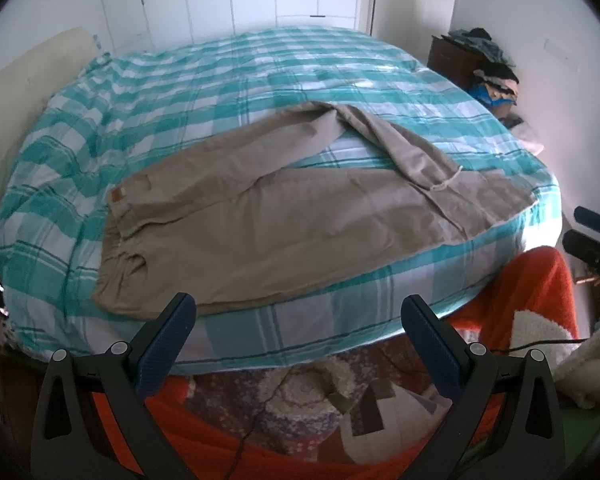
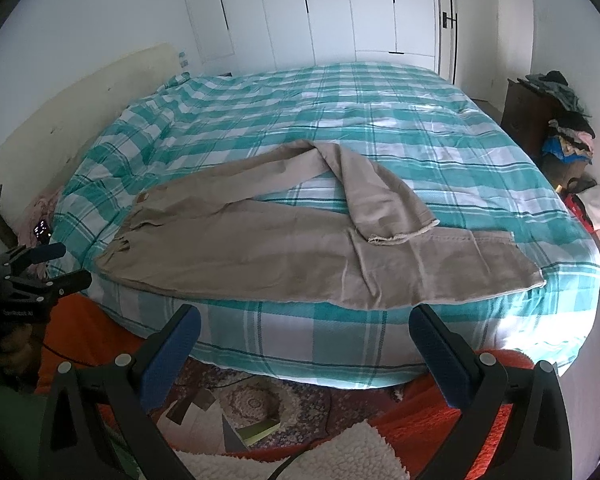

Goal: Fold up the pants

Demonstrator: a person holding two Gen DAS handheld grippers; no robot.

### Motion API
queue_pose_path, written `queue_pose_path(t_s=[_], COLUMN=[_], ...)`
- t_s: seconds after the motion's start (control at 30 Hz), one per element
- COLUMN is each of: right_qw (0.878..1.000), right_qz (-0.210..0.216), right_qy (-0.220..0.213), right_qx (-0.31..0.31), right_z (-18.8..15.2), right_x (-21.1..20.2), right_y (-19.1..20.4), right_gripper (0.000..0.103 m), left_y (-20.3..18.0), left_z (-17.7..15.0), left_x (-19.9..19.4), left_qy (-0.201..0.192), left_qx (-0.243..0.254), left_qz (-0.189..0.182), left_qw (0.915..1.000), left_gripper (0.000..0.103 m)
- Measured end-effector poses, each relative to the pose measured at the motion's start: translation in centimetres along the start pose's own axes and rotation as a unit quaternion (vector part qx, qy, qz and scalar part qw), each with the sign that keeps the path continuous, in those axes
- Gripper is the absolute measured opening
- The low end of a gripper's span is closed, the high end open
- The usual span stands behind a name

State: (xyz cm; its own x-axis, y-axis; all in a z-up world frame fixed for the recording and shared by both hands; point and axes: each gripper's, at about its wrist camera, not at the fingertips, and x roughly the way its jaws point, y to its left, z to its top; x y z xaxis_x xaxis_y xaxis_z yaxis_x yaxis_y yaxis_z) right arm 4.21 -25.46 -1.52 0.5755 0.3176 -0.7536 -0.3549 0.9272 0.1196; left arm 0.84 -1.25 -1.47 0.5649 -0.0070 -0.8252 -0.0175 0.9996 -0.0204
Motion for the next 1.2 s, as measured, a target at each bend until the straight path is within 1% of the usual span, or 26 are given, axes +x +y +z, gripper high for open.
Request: queue_pose_path(t_s=[0.1,0.2,0.27,0.37,0.53,0.73,0.87,1.07,1.2], right_qw=[1.0,1.0,1.0,1.0,0.999,0.996,0.995,0.992,0.99], right_qz=[-0.001,-0.007,-0.014,-0.021,-0.05,-0.083,-0.102,-0.124,-0.137], right_qy=[0.0,-0.006,-0.017,-0.023,-0.005,-0.012,-0.005,0.005,0.011], right_qx=[0.003,0.003,0.002,0.001,-0.009,-0.008,-0.004,-0.005,-0.005], right_z=[-0.1,0.4,0.7,1.0,1.1,1.9,2.0,1.6,1.4], right_x=[0.1,0.1,-0.3,-0.4,0.7,0.9,1.3,1.7,1.9], right_y=[0.0,0.2,0.3,0.4,0.5,0.1,-0.2,-0.8,-1.1], right_gripper=[0.103,0.103,0.102,0.102,0.102,0.102,0.102,0.102,0.102], left_y=[0.1,-0.1,-0.2,0.0,0.2,-0.2,-0.3,-1.1,-1.6], left_z=[-0.1,-0.3,-0.3,-0.1,0.2,0.5,0.9,0.7,0.6], left_x=[-0.2,0.0,0.4,0.8,1.0,1.5,1.8,2.1,2.2], left_qy=[-0.01,-0.017,-0.013,-0.007,-0.008,-0.002,-0.004,0.001,0.006], left_qx=[0.001,0.012,0.018,0.012,0.002,0.008,0.006,0.02,0.029], left_qz=[-0.001,0.022,0.035,0.035,0.035,0.049,0.054,0.061,0.058], left_qw=[1.0,0.9995,0.9991,0.9993,0.9994,0.9988,0.9985,0.998,0.9979], left_gripper=[0.102,0.102,0.102,0.102,0.102,0.102,0.102,0.102,0.102])
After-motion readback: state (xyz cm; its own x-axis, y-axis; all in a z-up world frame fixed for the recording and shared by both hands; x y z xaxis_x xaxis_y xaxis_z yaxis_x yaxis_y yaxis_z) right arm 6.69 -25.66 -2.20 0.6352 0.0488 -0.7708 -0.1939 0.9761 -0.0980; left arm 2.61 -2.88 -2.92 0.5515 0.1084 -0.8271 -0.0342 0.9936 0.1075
